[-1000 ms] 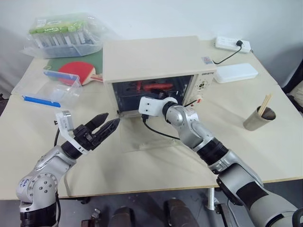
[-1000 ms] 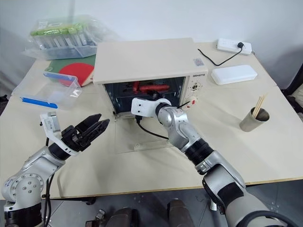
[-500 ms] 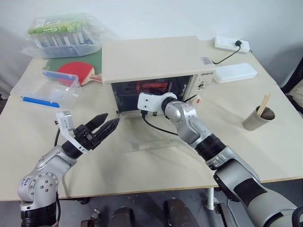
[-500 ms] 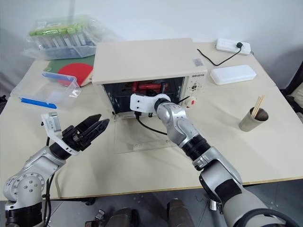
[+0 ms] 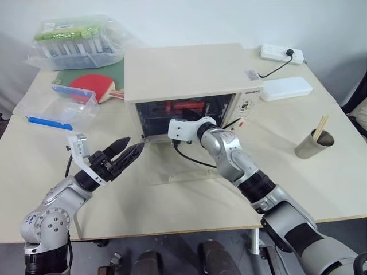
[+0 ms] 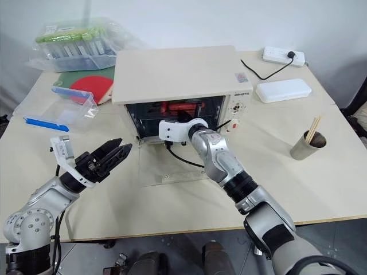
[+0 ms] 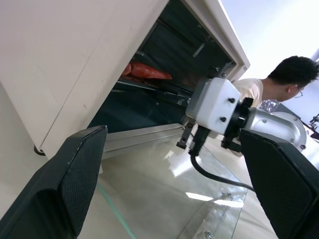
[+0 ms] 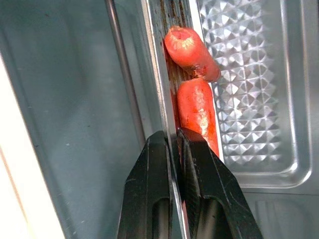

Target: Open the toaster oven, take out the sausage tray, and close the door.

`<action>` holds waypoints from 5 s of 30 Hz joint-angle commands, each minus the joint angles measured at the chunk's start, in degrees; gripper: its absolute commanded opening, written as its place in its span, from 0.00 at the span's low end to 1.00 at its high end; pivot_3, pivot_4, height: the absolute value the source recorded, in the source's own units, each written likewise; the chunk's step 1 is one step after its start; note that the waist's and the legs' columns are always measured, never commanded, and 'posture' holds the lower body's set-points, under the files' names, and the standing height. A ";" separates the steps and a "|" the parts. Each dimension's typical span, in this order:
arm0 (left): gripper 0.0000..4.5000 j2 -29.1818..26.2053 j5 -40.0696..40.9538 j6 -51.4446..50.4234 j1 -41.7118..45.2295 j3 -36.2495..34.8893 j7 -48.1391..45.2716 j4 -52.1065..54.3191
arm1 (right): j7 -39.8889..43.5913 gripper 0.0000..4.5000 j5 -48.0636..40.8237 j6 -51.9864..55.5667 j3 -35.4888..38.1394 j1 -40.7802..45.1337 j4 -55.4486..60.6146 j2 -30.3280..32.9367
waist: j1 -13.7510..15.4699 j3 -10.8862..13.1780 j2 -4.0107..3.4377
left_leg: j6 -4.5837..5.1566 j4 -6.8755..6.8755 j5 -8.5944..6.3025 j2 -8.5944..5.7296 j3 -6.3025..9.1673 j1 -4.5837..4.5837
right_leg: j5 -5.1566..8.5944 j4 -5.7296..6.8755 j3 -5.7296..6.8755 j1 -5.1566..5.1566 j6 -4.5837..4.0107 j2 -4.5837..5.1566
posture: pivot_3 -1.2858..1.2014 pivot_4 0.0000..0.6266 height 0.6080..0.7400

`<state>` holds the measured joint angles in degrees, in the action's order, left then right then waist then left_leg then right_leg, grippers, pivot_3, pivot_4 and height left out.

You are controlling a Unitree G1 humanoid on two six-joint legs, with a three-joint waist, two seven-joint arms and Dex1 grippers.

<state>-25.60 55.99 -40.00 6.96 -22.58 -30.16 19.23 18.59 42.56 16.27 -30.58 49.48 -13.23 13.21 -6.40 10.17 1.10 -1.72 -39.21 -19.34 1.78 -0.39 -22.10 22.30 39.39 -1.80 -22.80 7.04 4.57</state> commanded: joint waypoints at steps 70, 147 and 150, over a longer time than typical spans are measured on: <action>1.00 -5.26 10.41 -6.23 -0.22 -2.65 -1.68 -1.67 | 7.19 0.00 -2.97 -22.00 13.10 -28.61 40.13 14.40 | 1.60 0.01 0.00 | 0.01 0.10 0.00 -0.03 -0.04 -0.05 | 0.00 -0.44 0.06 0.13 0.00 -0.07 | 0.52 0.24 1.00; 0.24 -8.40 57.01 -21.94 4.46 9.71 33.38 -13.15 | 10.11 0.00 -18.39 -48.43 21.90 -34.96 35.41 25.64 | 4.69 0.01 -0.01 | -0.02 0.12 0.22 -0.04 -0.04 0.93 | 0.01 -1.33 -0.10 1.38 -0.01 -0.06 | 0.52 0.24 1.00; 0.04 -8.80 57.01 -23.04 3.94 9.88 33.77 -13.07 | 11.43 0.00 -19.13 -47.11 21.69 -34.46 35.57 25.10 | 4.67 0.01 -0.01 | -0.02 0.12 0.22 -0.04 -0.04 0.92 | 0.01 -1.36 -0.09 1.38 -0.01 -0.05 | 0.52 0.24 1.00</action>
<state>-33.24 113.30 -62.53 12.17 -12.24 3.07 6.51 31.81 26.17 -32.26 -11.77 13.46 20.71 39.09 -1.73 10.18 1.09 -1.74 -39.09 -19.12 1.75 -0.43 -21.18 22.30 38.03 -1.91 -21.42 7.03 4.53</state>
